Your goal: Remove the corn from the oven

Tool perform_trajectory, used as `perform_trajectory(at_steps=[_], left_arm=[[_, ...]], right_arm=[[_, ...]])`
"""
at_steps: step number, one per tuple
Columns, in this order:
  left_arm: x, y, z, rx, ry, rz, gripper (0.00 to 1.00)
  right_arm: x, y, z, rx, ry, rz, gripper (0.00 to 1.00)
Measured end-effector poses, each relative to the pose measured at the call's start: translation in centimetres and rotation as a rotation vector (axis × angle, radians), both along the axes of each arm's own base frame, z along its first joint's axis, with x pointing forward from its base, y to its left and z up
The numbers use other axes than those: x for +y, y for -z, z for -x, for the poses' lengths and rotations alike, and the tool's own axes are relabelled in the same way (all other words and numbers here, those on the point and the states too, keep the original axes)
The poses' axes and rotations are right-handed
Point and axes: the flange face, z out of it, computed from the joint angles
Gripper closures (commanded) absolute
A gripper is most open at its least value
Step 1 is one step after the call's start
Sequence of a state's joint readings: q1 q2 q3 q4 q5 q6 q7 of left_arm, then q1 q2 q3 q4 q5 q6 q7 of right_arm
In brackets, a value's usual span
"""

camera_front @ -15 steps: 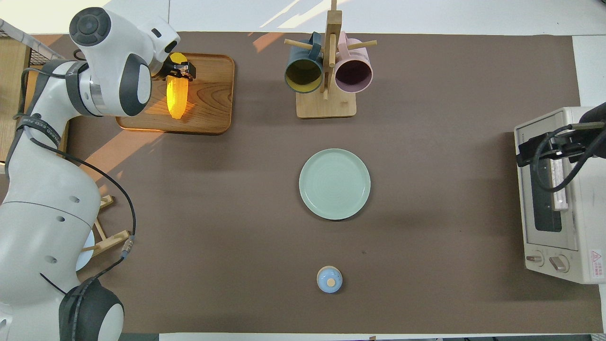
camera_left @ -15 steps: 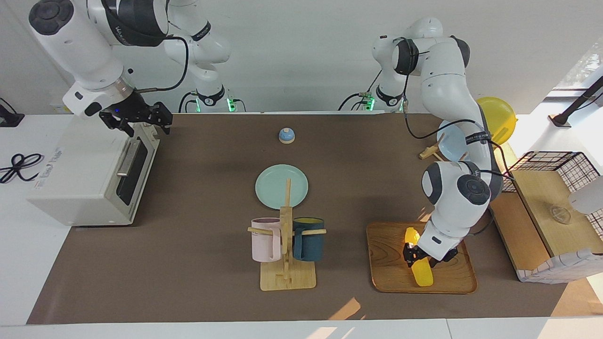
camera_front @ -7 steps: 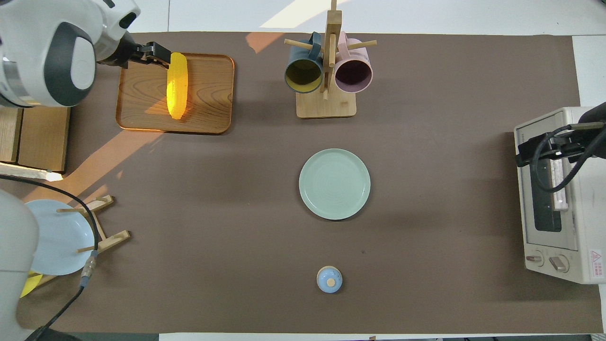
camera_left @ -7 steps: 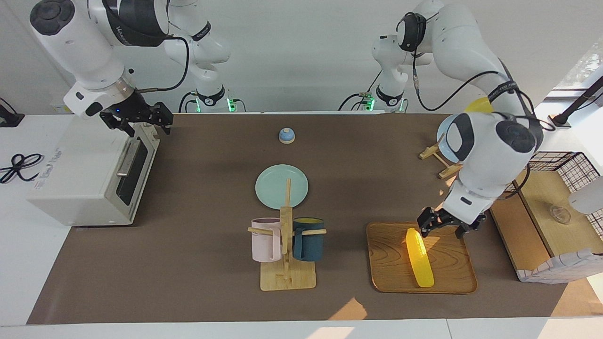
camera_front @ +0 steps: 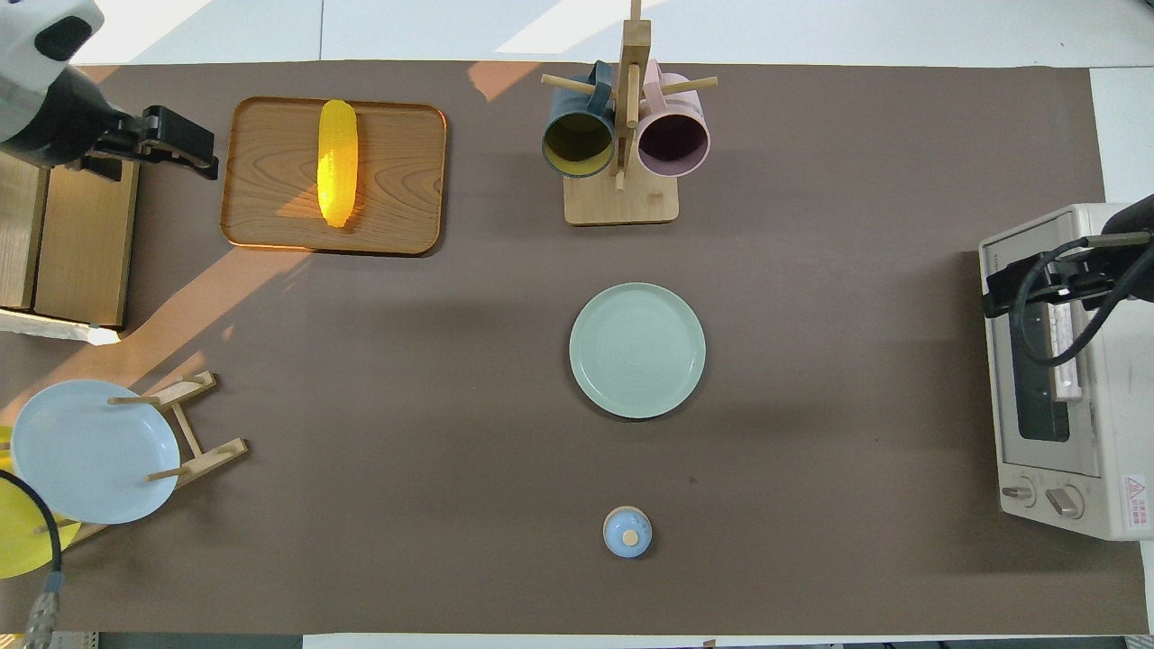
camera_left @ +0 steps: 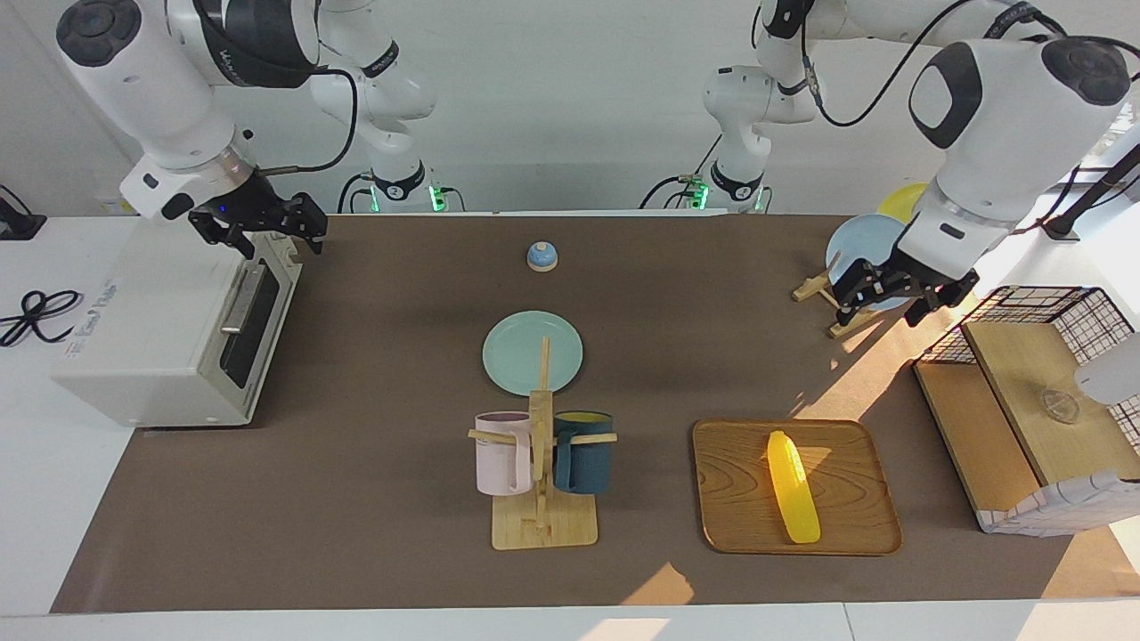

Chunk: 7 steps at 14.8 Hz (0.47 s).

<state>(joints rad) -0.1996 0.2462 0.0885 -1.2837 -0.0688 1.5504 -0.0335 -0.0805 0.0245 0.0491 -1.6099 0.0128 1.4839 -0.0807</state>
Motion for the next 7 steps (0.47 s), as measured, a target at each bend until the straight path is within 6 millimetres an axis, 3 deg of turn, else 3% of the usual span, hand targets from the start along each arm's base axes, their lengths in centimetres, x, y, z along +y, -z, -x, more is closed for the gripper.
perform_trajectory(at_steps=[4,7], left_arm=[[1.2,-1.8,6.1,0.063,-0.039,0.008,0.00],[1.4,-0.1,9.9,0.120,-0.036,0.007,0.00]], right_arm=[[0.0,0.0,0.0,0.000,0.000,0.000,0.00],[0.0,0.0,0.0,0.000,0.000,0.000,0.00]])
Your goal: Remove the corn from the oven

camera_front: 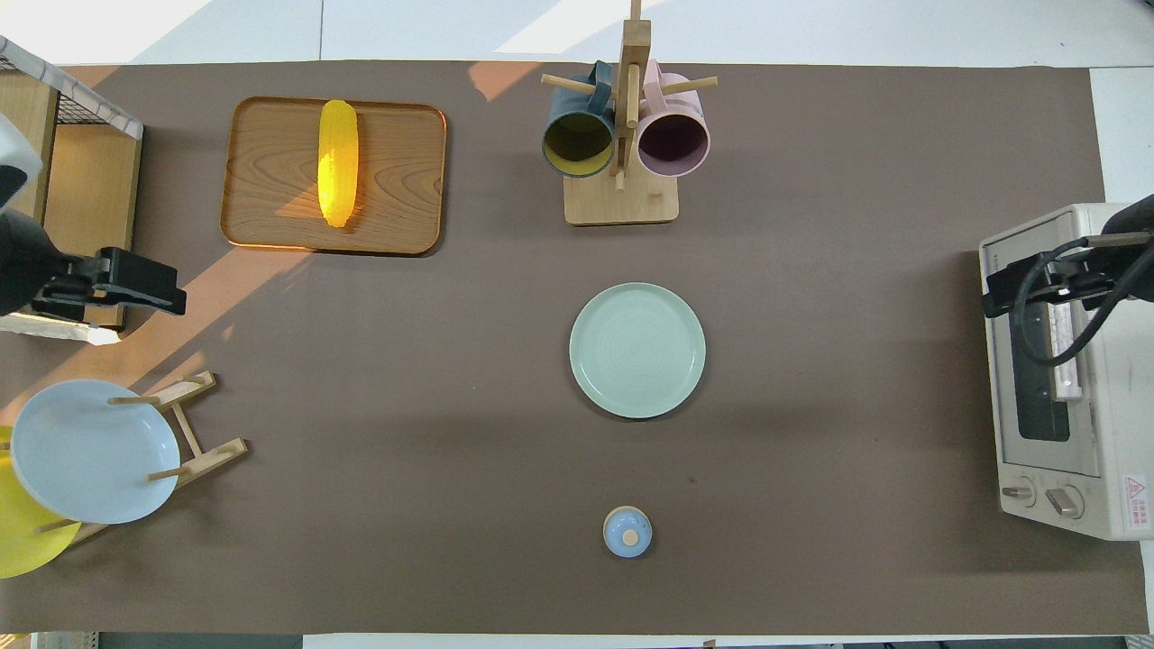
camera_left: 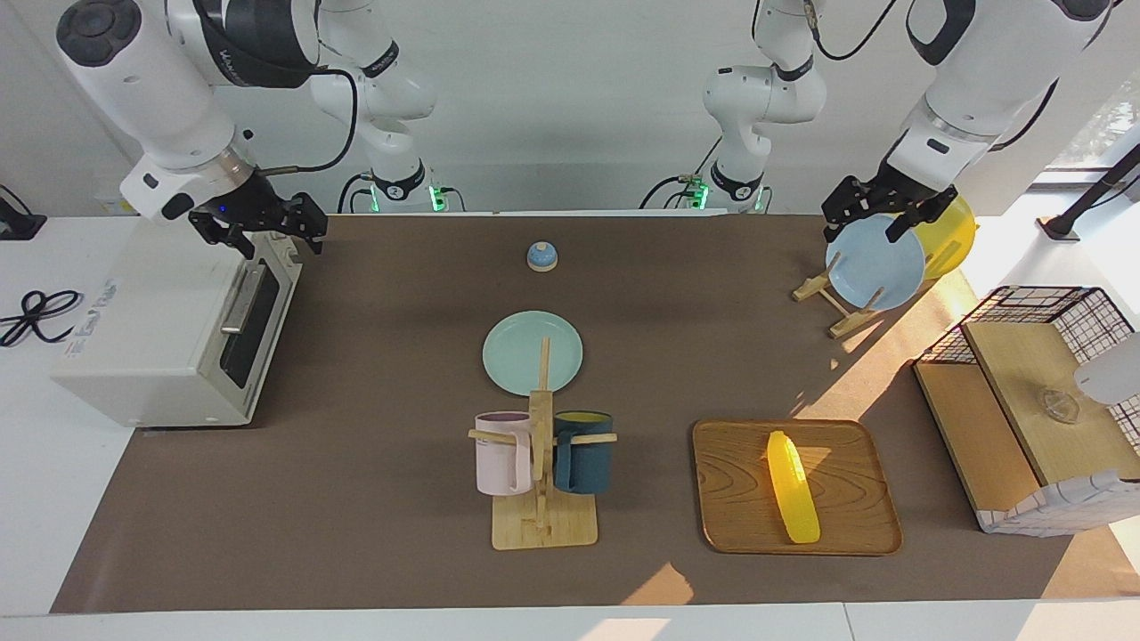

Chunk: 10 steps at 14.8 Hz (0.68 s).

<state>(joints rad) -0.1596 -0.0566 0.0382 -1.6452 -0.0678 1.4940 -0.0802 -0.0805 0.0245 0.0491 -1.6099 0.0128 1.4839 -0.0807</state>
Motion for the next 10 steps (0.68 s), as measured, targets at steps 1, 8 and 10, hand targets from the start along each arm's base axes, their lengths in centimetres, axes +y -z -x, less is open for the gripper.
perform_trajectory(at_steps=[1,8,10], left_arm=[[-0.2,0.9,0.8,0.019,0.004,-0.004,0.00],[-0.8,0.8,0.2,-0.039,0.008,0.002,0.00],[-1.0,0.3,-1.1,-0.046,0.009,0.003,0.00]], right_arm=[[0.0,0.0,0.0,0.000,0.000,0.000,0.00],[0.0,0.0,0.0,0.000,0.000,0.000,0.00],[0.0,0.0,0.0,0.000,0.000,0.000,0.00]])
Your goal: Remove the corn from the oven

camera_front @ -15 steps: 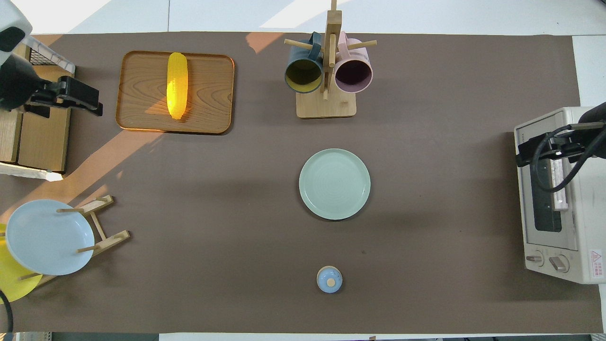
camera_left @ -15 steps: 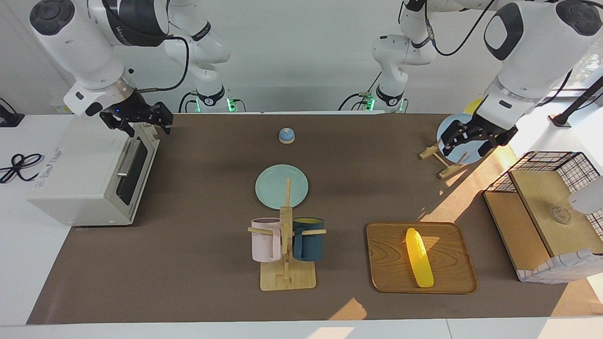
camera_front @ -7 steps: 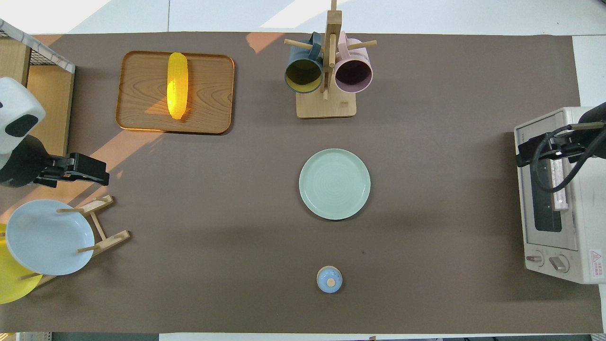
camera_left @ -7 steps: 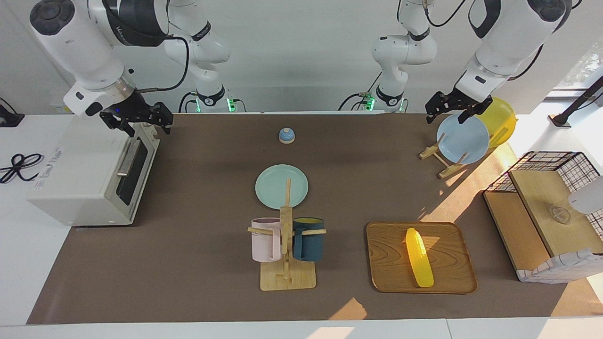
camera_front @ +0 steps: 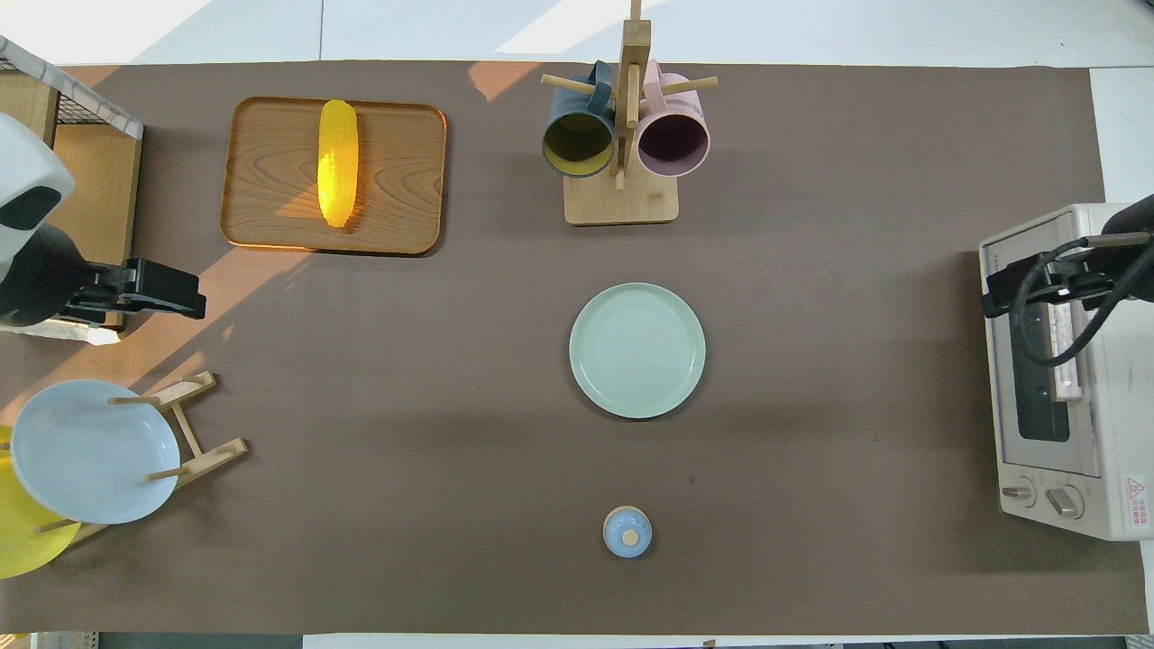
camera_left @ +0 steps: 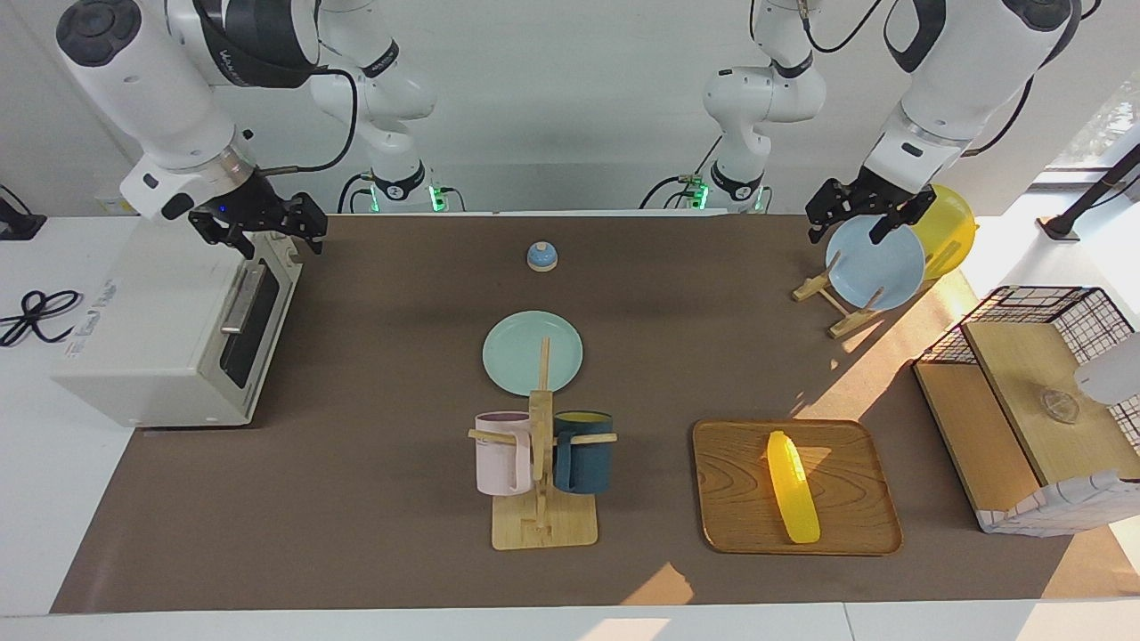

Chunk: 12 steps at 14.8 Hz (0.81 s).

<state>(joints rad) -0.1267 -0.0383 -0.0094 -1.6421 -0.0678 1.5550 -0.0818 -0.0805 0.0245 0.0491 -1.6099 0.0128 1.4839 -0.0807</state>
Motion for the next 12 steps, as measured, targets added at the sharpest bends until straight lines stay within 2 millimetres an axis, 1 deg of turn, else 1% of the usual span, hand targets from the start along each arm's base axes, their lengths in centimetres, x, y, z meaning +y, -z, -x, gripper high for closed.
perform_trajectory(at_steps=[2,4,12], left_arm=[[-0.07,0.54,-0.71,0.011,0.000,-0.001,0.00],[-0.07,1.00,-0.93,0.019,-0.001,-0.002,0.00],[0.26,0.91,-1.00,0.011,0.005,-0.043,0.00]], right_arm=[[0.00,0.00,0.00,0.000,0.000,0.000,0.00],[0.00,0.00,0.00,0.000,0.000,0.000,0.00],[0.00,0.00,0.00,0.000,0.000,0.000,0.00]])
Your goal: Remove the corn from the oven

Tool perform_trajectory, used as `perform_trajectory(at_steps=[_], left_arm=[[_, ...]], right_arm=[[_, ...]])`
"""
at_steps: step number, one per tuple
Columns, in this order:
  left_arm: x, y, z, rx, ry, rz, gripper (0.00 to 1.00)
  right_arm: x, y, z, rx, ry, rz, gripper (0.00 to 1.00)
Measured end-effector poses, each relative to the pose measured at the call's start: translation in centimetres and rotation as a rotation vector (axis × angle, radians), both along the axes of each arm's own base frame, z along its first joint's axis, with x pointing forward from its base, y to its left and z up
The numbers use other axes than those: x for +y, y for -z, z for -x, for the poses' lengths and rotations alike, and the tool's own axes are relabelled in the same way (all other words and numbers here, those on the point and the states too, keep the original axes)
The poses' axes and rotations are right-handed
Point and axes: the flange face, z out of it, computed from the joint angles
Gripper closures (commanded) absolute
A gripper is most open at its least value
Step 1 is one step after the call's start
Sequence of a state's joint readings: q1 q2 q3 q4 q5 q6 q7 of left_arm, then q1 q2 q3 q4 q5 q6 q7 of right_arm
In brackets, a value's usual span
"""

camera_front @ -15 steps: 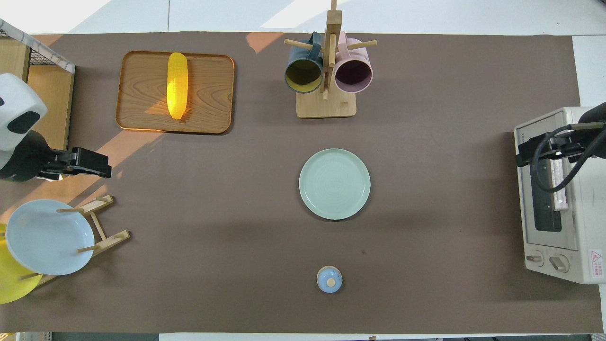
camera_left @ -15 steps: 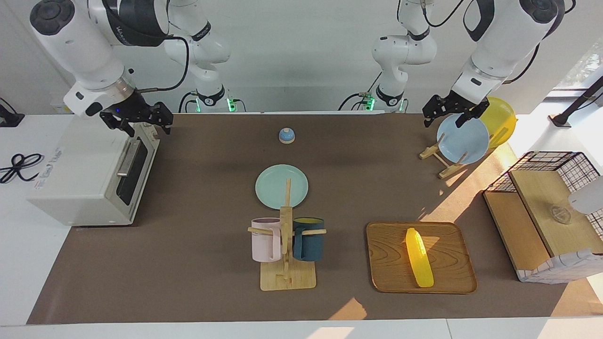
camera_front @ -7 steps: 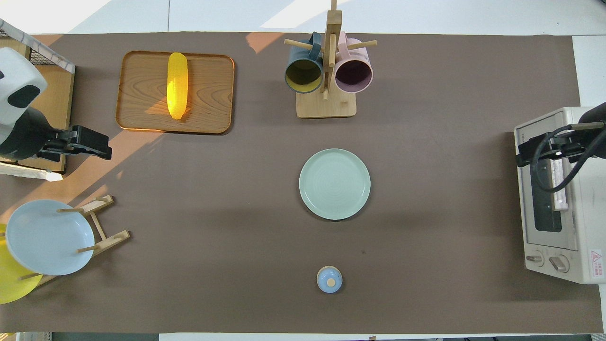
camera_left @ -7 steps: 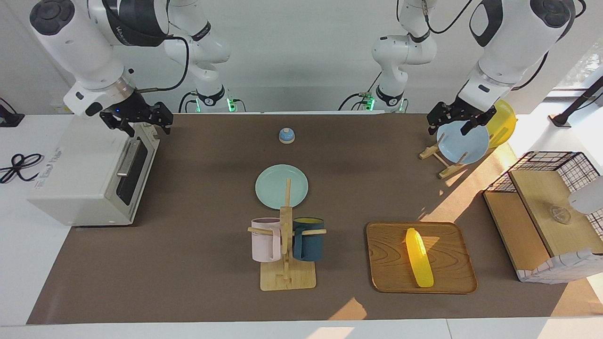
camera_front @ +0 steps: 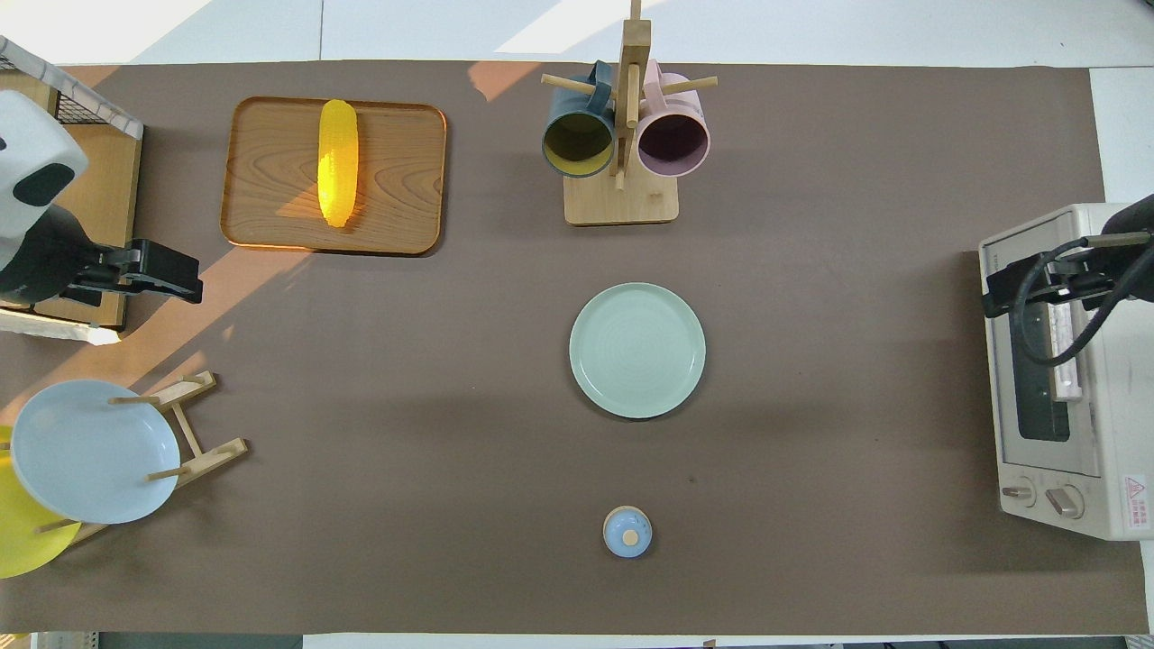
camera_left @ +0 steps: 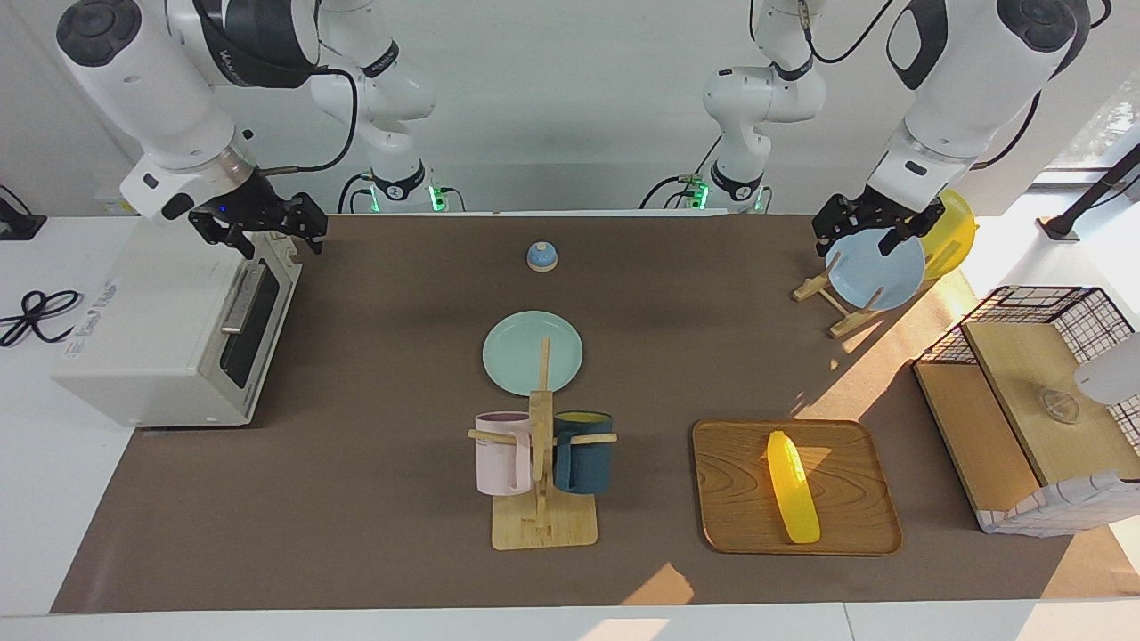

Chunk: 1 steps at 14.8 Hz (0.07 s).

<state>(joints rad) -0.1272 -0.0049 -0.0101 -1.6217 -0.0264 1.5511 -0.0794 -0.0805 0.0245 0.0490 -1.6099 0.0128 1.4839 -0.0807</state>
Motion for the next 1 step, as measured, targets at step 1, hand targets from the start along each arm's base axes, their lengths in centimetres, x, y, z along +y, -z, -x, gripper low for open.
perform_trajectory(at_steps=[1], left_arm=[[0.00,-0.01,0.00,0.000,0.000,0.000,0.00]], right_arm=[[0.00,0.00,0.00,0.000,0.000,0.000,0.00]])
